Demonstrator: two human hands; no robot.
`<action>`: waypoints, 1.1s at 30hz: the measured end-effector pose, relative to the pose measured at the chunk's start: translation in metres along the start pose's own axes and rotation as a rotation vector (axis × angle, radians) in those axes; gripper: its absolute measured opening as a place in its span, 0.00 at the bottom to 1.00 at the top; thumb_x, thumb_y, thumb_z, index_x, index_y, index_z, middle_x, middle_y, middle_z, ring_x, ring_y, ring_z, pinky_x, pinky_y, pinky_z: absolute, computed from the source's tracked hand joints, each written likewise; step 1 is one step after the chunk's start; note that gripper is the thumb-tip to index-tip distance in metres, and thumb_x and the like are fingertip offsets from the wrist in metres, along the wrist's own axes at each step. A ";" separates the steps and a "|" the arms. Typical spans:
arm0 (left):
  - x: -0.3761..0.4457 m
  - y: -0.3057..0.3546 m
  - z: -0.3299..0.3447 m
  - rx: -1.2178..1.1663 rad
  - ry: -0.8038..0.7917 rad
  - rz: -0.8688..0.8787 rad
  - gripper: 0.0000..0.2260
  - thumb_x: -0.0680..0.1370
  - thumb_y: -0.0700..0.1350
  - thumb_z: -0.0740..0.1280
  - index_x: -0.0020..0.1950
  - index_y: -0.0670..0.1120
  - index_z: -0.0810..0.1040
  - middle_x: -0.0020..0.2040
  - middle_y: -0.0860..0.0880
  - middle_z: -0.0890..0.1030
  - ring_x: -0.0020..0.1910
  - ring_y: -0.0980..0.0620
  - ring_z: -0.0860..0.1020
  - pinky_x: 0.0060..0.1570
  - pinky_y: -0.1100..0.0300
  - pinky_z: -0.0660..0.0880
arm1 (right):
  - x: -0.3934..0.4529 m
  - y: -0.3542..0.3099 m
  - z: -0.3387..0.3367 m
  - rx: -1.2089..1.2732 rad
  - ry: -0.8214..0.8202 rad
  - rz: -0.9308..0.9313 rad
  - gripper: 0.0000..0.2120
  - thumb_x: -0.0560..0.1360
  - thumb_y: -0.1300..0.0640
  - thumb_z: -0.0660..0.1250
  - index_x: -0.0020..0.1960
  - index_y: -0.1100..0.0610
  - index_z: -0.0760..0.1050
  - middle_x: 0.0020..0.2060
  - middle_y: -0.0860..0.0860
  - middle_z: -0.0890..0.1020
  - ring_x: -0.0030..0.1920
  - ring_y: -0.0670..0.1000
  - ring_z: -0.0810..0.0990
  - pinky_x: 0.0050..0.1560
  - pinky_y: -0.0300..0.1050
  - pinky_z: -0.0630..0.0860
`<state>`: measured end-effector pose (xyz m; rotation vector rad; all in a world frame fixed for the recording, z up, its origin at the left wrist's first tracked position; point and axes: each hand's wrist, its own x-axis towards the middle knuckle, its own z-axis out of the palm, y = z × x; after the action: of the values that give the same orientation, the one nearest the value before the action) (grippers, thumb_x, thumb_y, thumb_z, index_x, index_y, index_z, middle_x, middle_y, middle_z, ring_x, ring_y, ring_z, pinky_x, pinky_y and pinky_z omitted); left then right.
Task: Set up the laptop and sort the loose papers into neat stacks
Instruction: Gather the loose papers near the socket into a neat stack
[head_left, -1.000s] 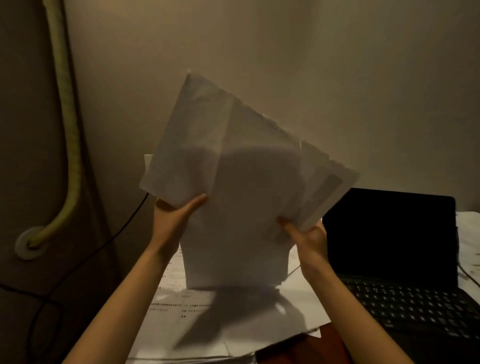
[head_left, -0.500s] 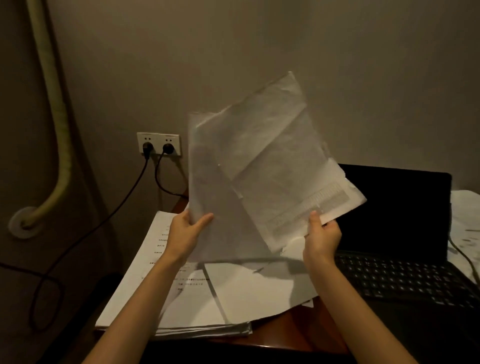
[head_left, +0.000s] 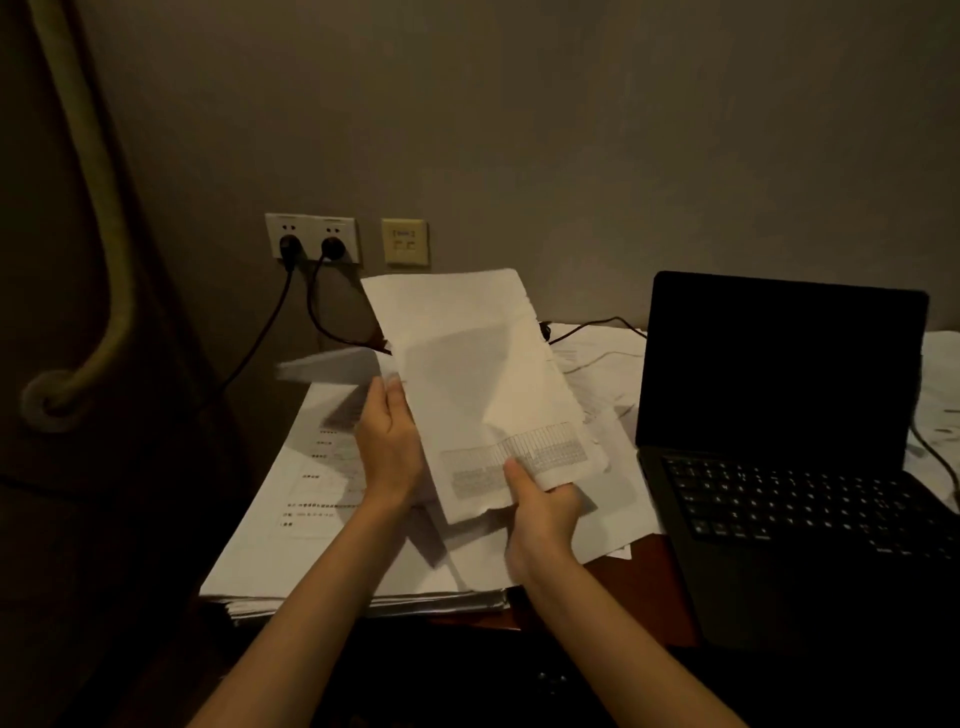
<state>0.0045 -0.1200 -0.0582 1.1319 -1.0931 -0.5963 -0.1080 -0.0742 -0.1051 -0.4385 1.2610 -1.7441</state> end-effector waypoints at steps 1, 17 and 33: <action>0.002 0.000 0.001 0.017 0.014 -0.007 0.12 0.84 0.46 0.54 0.45 0.43 0.72 0.38 0.51 0.75 0.36 0.58 0.73 0.36 0.63 0.69 | 0.000 0.001 0.002 -0.002 0.010 0.013 0.13 0.73 0.63 0.71 0.43 0.44 0.76 0.43 0.44 0.83 0.48 0.51 0.82 0.56 0.56 0.78; 0.036 -0.044 -0.036 -0.018 -0.128 -0.650 0.22 0.73 0.39 0.71 0.65 0.44 0.69 0.59 0.43 0.78 0.54 0.41 0.79 0.55 0.43 0.77 | 0.005 -0.016 0.004 -0.334 -0.325 0.149 0.10 0.73 0.69 0.67 0.52 0.60 0.76 0.48 0.56 0.83 0.48 0.55 0.82 0.50 0.53 0.81; 0.083 0.064 -0.069 -0.186 -0.598 0.056 0.18 0.71 0.42 0.74 0.57 0.53 0.75 0.51 0.50 0.82 0.50 0.54 0.81 0.44 0.62 0.78 | 0.051 -0.118 0.034 -0.240 -0.617 -0.138 0.17 0.70 0.67 0.69 0.59 0.64 0.76 0.47 0.53 0.85 0.49 0.54 0.83 0.48 0.43 0.81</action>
<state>0.0910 -0.1381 0.0309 0.7714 -1.5331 -1.0071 -0.1648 -0.1284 0.0021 -1.1283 0.9989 -1.4026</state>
